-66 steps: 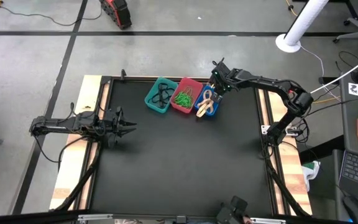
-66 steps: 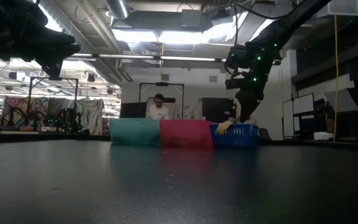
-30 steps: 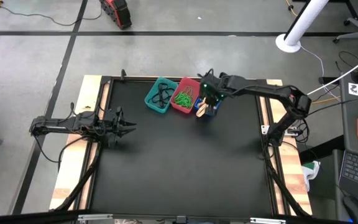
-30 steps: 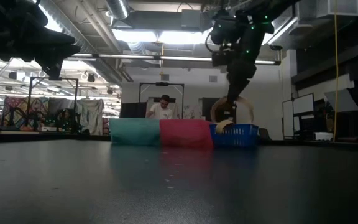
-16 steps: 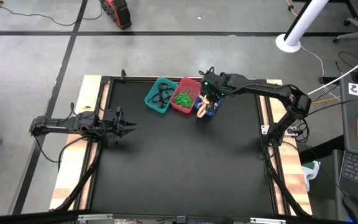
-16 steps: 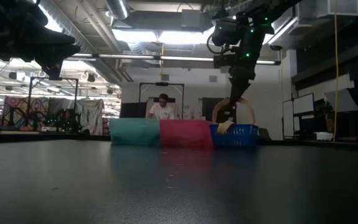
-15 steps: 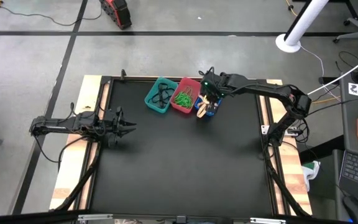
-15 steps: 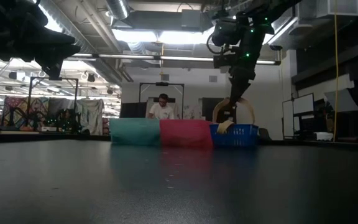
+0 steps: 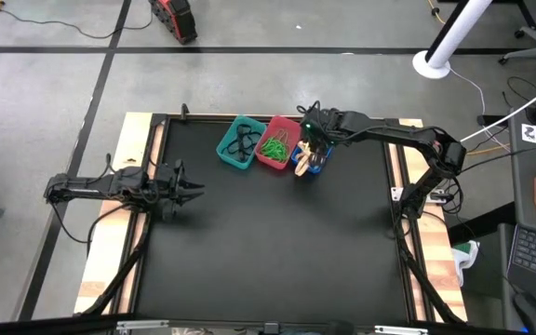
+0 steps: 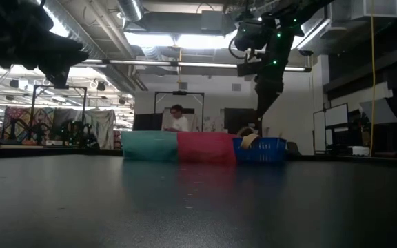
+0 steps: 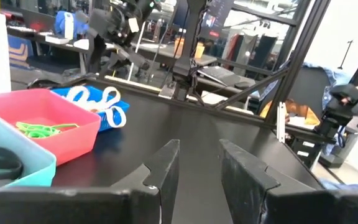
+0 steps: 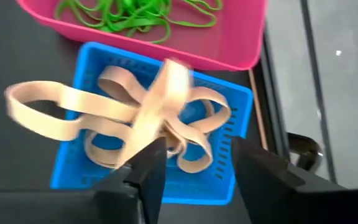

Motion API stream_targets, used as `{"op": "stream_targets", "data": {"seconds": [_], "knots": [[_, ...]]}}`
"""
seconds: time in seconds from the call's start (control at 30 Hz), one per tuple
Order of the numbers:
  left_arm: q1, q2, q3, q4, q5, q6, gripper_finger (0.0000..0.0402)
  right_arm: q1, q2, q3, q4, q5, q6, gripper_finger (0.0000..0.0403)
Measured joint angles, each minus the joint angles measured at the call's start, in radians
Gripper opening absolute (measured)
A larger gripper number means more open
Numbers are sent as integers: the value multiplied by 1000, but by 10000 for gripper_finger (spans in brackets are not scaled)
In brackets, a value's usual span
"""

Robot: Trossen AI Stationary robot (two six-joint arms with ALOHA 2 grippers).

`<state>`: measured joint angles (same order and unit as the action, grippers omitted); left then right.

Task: Sort rubber bands into baskets
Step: Adjust the brown rubber band

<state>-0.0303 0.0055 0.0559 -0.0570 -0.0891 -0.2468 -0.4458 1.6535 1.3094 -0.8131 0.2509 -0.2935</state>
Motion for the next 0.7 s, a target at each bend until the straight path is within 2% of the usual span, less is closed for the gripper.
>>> {"op": "stream_targets", "data": {"seconds": [0.23,0.33,0.47,0.53,0.6,0.7], "knots": [[0,0,0,-22,0,-17,109,0,0,0,0,49,-28,199],[0,0,0,-21,0,-17,109,1,0,0,-4,-26,-27,199],[0,0,0,-21,0,-16,109,28,0,0,-38,-250,-10,200],[0,0,0,-21,0,-16,109,61,0,0,-50,-319,-8,200],[0,0,0,-21,0,-16,109,102,0,0,-52,-324,-27,200],[0,0,0,-21,0,-12,109,179,0,-14,-24,-267,-89,200]]}}
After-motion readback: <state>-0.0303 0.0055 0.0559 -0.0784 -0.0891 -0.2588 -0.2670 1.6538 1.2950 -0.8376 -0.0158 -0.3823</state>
